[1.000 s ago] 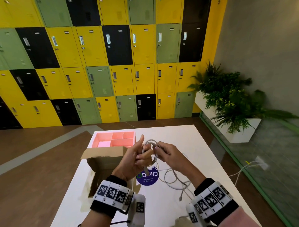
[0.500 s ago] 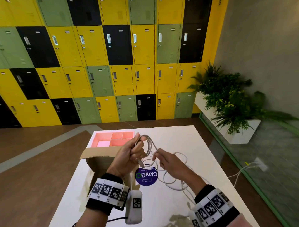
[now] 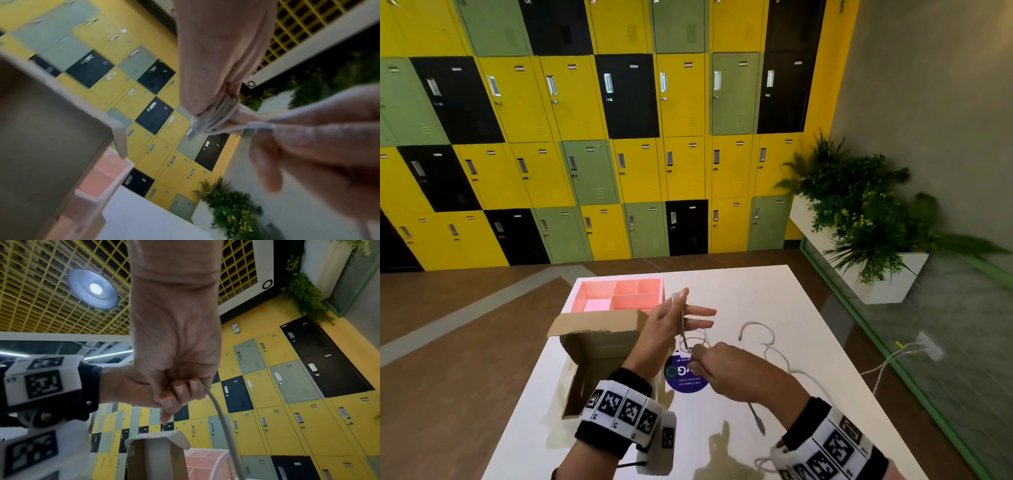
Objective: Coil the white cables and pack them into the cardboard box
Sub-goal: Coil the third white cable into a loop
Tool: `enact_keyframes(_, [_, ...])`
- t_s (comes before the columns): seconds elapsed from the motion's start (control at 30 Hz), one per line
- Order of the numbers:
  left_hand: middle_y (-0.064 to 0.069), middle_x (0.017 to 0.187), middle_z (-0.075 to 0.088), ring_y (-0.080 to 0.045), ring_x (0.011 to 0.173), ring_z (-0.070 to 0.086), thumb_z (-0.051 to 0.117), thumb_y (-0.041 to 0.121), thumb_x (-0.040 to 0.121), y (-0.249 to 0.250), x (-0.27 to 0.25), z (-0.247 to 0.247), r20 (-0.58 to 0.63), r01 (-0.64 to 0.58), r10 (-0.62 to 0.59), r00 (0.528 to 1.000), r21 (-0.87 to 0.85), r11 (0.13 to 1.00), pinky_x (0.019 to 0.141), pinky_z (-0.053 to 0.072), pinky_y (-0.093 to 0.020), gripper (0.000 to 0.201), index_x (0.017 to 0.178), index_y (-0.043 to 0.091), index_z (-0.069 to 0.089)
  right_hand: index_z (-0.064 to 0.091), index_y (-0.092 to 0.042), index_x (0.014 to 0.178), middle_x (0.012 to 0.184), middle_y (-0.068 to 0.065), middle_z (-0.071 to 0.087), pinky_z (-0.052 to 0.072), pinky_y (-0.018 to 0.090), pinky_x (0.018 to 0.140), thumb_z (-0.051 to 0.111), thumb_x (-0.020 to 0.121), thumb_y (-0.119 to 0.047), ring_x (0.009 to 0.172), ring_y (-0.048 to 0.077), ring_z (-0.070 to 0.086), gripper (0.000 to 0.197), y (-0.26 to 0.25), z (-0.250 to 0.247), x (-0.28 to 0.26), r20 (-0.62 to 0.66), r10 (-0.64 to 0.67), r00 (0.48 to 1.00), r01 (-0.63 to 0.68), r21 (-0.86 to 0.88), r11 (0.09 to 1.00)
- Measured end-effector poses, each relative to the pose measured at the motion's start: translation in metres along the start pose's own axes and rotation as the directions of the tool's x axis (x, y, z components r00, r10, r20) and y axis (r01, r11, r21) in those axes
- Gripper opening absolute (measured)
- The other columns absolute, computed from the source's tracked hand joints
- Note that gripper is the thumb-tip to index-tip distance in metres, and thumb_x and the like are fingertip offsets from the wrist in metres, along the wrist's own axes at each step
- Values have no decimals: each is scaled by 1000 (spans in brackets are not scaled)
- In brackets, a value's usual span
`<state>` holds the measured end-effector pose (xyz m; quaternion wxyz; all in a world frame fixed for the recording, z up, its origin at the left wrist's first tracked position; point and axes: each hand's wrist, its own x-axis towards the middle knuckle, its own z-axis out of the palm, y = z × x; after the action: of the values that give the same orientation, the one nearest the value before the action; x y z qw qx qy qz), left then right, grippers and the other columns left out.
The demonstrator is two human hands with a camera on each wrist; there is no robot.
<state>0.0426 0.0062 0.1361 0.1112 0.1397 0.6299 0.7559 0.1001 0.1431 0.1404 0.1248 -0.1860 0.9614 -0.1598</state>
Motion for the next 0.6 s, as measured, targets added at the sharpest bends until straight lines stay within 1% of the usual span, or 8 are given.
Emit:
enact_keyframes(0.07, [-12, 96, 74, -26, 85, 72, 33, 31, 103, -4, 1, 2, -17, 21, -19, 1000, 119, 993, 79, 54, -29, 41, 112, -1, 56, 43, -9, 126, 123, 15, 57, 40, 24, 71, 45, 100, -21, 110, 29, 57, 28, -2, -2, -1, 4, -3, 1000, 3, -20, 1000])
enact_keyframes(0.13, [-12, 91, 75, -25, 82, 73, 32, 32, 103, -7, 2, 2, -37, 49, -42, 998, 212, 976, 74, 56, -28, 40, 106, -1, 55, 44, -10, 125, 124, 13, 56, 37, 16, 63, 50, 97, -12, 110, 28, 57, 29, -1, -6, -2, -15, -8, 1000, 8, -26, 1000])
enact_keyframes(0.23, [-7, 75, 70, -8, 60, 67, 34, 31, 102, -12, 0, 3, -67, 54, -29, 997, 421, 906, 62, 53, -21, 37, 84, 6, 55, 47, -13, 123, 117, 11, 62, 45, 25, 68, 54, 94, -12, 100, 27, 62, 30, 3, -13, 3, -110, -23, 994, 17, -51, 999])
enact_keyframes(0.3, [-2, 68, 64, -5, 54, 61, 36, 34, 101, -17, 0, 1, -62, 36, -4, 998, 532, 846, 63, 52, -24, 40, 79, 7, 55, 55, -11, 109, 108, 10, 64, 47, 30, 71, 51, 96, -21, 93, 24, 61, 17, 5, -22, 4, -182, -12, 983, 8, -21, 1000])
enact_keyframes(0.37, [-3, 64, 67, -12, 56, 65, 33, 33, 102, -20, 0, 0, -1, 25, -29, 1000, 522, 853, 68, 56, -28, 42, 88, 2, 58, 58, -8, 101, 103, 10, 63, 45, 31, 74, 47, 98, -23, 92, 22, 58, 19, 9, -31, 5, -231, -25, 973, 27, 4, 1000])
enact_keyframes(0.43, [0, 55, 66, -11, 51, 64, 30, 32, 102, -21, -1, 1, 69, 29, -72, 995, 492, 870, 62, 55, -23, 43, 90, 4, 59, 59, -7, 100, 101, 9, 61, 41, 31, 78, 46, 99, -23, 91, 19, 52, 20, 12, -35, 6, -264, -70, 962, 84, 42, 996])
enact_keyframes(0.5, [3, 51, 62, -9, 48, 60, 29, 35, 102, -19, -3, 2, 103, 45, -107, 989, 479, 877, 58, 51, -21, 42, 85, 11, 59, 58, -8, 95, 96, 6, 60, 41, 29, 79, 49, 98, -25, 88, 16, 49, 19, 15, -35, 6, -299, -107, 948, 143, 102, 984])
enact_keyframes(0.6, [4, 50, 56, -7, 47, 51, 25, 37, 103, -14, -9, 4, 161, 108, -184, 970, 393, 913, 55, 44, -18, 49, 75, 15, 59, 51, -12, 89, 80, -11, 55, 39, 14, 66, 57, 94, -23, 76, 3, 50, 13, 20, -37, 6, -360, -101, 927, 200, 250, 947])
